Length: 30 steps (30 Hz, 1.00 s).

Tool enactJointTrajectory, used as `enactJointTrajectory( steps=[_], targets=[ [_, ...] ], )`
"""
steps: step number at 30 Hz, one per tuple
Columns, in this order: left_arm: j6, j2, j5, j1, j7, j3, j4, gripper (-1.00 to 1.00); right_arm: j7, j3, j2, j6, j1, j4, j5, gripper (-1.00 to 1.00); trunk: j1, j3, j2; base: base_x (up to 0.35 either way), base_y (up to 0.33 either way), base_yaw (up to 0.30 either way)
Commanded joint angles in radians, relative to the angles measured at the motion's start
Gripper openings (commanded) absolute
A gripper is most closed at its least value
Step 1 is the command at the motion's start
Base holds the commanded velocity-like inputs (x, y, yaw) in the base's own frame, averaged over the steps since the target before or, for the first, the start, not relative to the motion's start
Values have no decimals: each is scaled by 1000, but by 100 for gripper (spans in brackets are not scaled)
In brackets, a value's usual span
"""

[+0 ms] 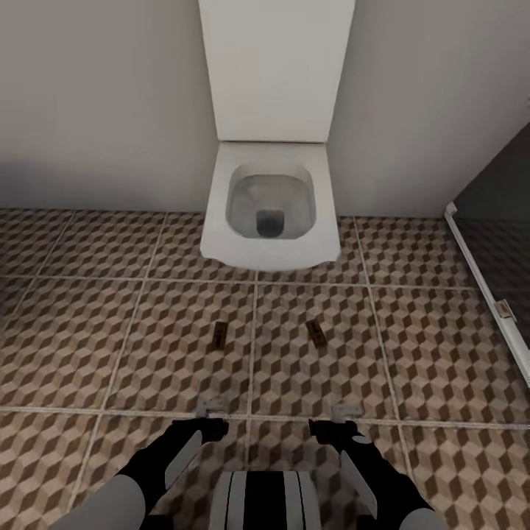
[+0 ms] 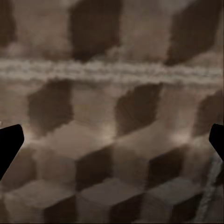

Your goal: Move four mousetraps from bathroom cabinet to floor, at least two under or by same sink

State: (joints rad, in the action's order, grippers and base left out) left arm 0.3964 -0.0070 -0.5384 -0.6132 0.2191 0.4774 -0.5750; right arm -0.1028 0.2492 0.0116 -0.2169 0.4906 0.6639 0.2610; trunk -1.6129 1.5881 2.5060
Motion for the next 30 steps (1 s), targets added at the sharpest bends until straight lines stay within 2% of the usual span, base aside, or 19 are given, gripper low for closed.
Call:
enactJointTrajectory(
  steps=[1,20,30],
  targets=[
    [2,1,-10,0,9,6,-2,100,-9,5,-1,-4,0,2,10,100,1,1,0,-334,0,0],
    [2,1,-11,-1,9,6,-2,100,-9,5,-1,-4,0,2,10,100,1,1,0,-325,0,0],
    [2,1,-10,-1,9,6,-2,100,-9,5,-1,-4,0,2,10,100,1,1,0,-81,0,0]
  ],
)
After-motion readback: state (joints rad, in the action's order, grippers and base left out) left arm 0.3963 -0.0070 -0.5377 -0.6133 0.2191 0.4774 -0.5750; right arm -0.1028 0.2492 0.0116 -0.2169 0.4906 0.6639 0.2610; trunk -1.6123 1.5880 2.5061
